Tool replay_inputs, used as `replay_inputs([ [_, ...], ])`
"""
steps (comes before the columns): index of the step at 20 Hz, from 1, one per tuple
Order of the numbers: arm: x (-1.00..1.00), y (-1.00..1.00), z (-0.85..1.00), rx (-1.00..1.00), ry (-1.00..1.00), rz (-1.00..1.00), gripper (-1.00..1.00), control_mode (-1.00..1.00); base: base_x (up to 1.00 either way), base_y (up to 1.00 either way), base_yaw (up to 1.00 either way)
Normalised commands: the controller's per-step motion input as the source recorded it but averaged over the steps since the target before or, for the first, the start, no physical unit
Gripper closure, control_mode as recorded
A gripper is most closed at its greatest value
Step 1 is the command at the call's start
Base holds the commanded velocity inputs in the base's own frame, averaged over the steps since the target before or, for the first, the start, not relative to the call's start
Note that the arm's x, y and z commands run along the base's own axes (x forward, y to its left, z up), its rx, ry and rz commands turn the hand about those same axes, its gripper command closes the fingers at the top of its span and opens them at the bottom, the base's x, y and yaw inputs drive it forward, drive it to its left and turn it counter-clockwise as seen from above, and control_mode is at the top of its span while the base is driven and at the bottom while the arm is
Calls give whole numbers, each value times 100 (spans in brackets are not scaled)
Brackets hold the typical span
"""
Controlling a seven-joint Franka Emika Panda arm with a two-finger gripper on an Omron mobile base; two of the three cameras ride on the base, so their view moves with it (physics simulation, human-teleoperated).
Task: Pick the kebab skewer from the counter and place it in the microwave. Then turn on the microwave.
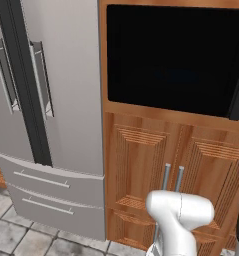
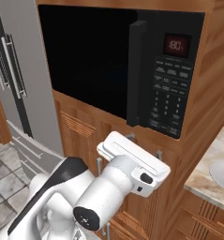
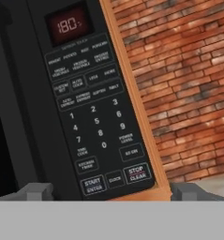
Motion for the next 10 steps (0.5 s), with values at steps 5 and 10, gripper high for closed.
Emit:
replay_inputs([
  [5, 2, -9, -26, 0, 0, 0, -100, -100, 0, 0, 0],
  [10, 2, -2, -27, -10, 0, 0, -100, -100, 0, 0, 0],
])
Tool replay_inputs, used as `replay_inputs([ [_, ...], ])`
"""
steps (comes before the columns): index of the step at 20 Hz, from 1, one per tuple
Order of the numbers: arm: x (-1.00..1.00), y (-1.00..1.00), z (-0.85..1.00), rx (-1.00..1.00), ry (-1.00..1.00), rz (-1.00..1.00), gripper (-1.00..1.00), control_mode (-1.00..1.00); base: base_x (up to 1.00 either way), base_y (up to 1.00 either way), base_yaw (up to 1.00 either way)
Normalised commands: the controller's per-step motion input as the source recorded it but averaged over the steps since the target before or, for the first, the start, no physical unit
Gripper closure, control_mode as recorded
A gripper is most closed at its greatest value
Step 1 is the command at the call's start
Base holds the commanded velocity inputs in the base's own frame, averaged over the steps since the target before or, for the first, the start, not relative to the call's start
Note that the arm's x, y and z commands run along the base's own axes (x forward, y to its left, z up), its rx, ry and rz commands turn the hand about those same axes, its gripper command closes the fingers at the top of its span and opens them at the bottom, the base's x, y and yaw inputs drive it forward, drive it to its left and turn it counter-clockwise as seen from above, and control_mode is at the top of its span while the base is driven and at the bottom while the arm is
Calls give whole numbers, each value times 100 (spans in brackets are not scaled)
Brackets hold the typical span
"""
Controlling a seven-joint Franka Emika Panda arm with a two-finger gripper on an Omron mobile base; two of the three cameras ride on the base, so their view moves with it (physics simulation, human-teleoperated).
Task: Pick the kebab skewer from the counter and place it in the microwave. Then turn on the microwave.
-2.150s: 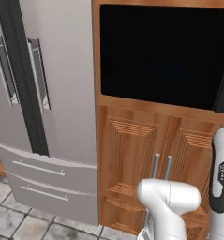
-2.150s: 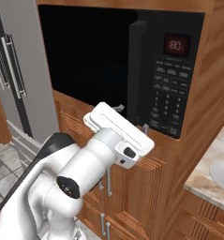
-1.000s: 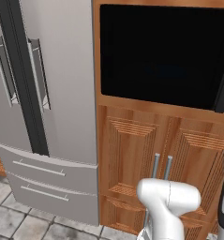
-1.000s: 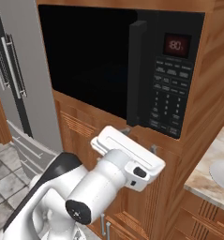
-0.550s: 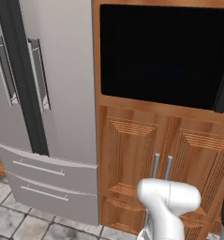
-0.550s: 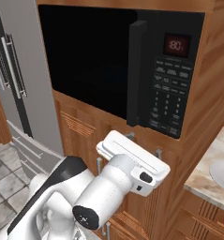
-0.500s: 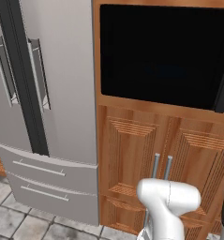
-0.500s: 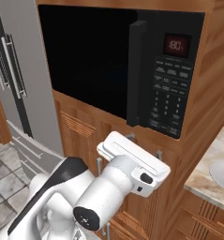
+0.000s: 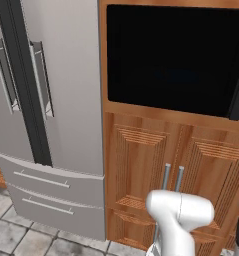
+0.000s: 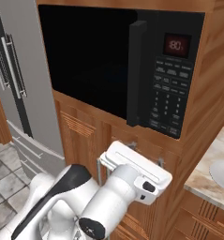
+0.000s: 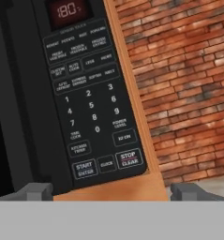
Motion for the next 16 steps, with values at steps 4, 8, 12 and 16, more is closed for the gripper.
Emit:
replay_inputs([
  [4, 6, 0, -25, -12, 0, 0, -100, -100, 0, 0, 0],
  [8, 11, 0, -20, -11, 3, -2, -100, -100, 0, 0, 0],
  [12, 15, 0, -3, -6, 11, -4, -100, -100, 0, 0, 0],
  [16, 21, 0, 0, -4, 16, -7, -100, -100, 0, 0, 0],
])
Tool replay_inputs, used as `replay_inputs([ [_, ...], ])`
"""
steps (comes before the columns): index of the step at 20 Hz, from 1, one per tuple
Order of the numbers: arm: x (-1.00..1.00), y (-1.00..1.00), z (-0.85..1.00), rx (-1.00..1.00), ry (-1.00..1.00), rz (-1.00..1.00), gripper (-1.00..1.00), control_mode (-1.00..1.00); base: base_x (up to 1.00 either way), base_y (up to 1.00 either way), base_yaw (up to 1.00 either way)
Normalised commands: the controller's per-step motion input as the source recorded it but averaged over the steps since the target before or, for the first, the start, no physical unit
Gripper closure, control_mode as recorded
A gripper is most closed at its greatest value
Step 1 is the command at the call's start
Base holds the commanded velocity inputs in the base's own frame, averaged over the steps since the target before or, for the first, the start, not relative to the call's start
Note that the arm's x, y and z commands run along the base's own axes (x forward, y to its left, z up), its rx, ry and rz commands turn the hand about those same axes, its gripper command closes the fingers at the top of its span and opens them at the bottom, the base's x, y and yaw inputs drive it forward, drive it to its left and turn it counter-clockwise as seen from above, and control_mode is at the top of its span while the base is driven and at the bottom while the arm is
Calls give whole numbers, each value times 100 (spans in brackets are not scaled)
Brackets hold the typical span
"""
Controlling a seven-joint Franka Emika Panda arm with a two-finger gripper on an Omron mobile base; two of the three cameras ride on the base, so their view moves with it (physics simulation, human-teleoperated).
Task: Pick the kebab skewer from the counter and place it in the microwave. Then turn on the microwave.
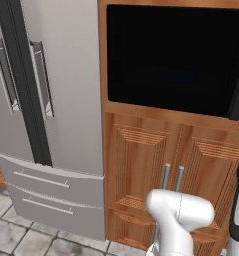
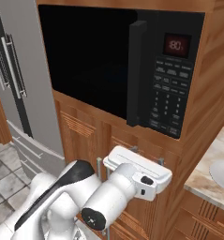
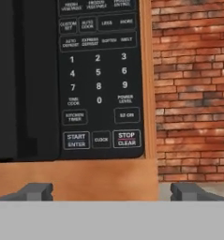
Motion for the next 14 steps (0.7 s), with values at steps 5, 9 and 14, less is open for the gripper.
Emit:
replay_inputs([
  [5, 21, 0, 0, 0, 16, -4, -100, -100, 0, 0, 0],
  [9, 23, 0, 1, 0, 4, 0, -100, -100, 0, 0, 0],
  [14, 16, -15, 1, 0, 0, 0, -100, -100, 0, 0, 0],
])
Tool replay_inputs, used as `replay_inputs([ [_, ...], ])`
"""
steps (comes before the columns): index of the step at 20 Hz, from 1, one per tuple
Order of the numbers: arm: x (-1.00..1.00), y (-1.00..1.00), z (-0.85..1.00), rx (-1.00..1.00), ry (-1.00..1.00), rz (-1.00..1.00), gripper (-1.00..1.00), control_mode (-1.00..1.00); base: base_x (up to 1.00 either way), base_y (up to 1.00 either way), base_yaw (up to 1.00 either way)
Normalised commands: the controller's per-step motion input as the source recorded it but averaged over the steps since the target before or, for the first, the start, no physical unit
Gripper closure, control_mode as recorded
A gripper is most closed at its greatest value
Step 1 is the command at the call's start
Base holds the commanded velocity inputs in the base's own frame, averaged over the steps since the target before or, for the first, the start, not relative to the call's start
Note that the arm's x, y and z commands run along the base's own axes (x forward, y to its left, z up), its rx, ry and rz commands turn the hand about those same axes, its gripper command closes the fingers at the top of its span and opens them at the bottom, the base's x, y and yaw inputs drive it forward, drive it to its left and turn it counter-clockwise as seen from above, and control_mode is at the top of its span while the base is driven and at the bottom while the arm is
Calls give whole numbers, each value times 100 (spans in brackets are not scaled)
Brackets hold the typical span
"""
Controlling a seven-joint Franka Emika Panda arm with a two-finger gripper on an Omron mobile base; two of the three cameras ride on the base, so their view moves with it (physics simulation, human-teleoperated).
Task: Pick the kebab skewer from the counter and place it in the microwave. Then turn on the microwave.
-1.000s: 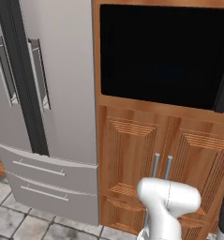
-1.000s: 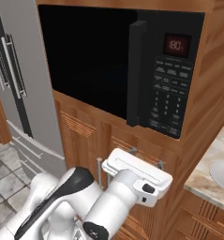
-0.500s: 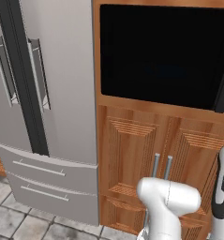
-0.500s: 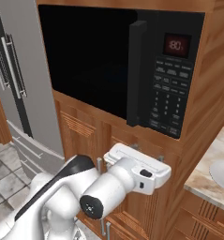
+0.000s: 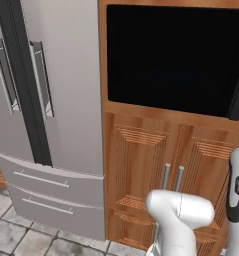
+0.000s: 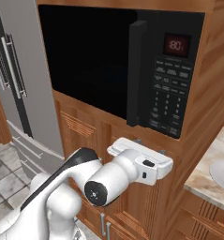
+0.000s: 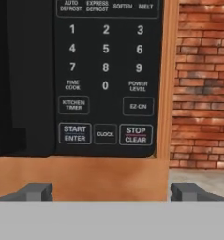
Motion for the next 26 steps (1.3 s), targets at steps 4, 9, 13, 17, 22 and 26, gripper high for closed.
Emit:
replay_inputs([
  [4, 24, -16, 0, 0, 0, 0, -100, -100, 0, 0, 0],
  [9, 12, -3, 2, 0, 0, 0, -100, -100, 0, 0, 0],
  [13, 21, -1, 8, 0, 0, 0, -100, -100, 0, 0, 0],
  [17, 18, -6, 6, 0, 0, 0, -100, -100, 0, 0, 0],
  [22, 14, -13, 3, 0, 0, 0, -100, -100, 0, 0, 0],
  [26, 12, -13, 3, 0, 1, 0, -100, -100, 0, 0, 0],
])
